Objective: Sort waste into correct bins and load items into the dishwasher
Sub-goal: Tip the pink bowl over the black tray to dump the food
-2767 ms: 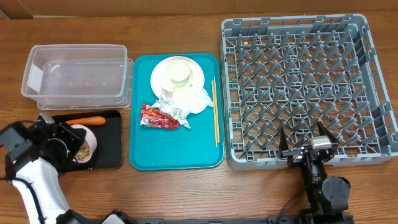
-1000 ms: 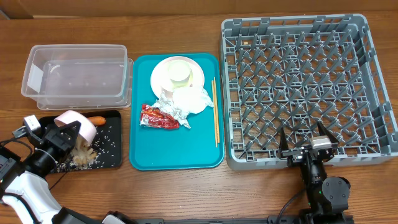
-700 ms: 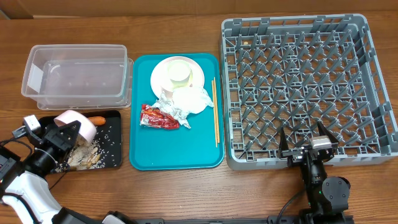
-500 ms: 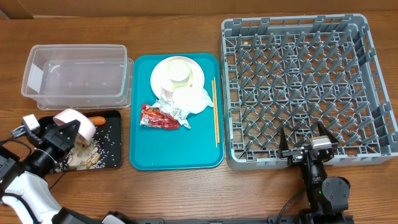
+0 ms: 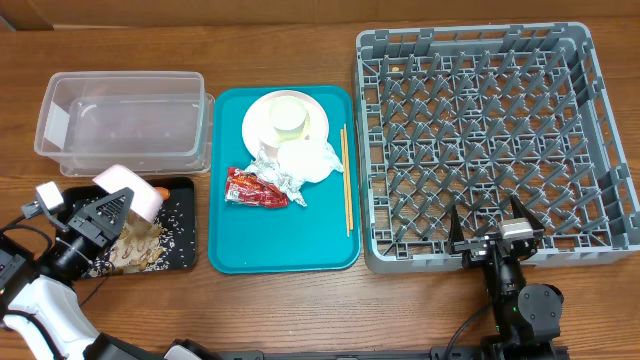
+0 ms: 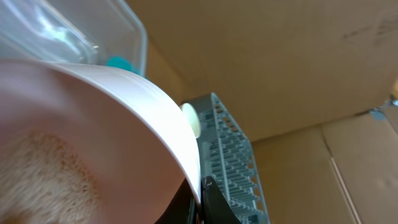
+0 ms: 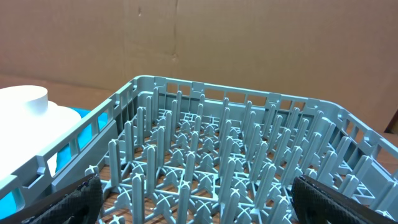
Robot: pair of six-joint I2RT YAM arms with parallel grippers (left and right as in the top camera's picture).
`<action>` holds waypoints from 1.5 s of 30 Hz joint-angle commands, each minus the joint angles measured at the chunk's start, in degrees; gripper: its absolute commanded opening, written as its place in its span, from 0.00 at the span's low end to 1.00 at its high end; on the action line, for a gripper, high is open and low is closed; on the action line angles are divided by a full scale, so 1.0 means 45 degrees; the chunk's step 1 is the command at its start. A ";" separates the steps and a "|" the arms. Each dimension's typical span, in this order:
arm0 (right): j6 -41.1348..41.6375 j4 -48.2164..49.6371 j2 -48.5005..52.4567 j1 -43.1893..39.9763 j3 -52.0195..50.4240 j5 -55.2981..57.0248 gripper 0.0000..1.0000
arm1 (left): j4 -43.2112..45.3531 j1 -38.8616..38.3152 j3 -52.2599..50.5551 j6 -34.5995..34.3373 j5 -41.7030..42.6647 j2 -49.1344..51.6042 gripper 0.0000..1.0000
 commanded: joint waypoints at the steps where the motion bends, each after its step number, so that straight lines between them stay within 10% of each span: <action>1: -0.0005 0.0107 -0.0126 -0.0039 -0.0136 -0.0068 1.00 | 0.0044 0.0170 -0.0053 0.0889 0.1311 -0.0262 0.04; 34: -0.0005 0.0107 -0.0126 -0.0039 -0.0136 -0.0073 1.00 | -0.0039 0.0398 -0.0053 0.1229 0.2195 -0.0262 0.08; 45: -0.0005 0.0107 -0.0126 -0.0034 -0.0136 -0.0068 1.00 | 0.0291 -0.1248 0.0078 -0.0928 -0.1491 -0.0262 0.04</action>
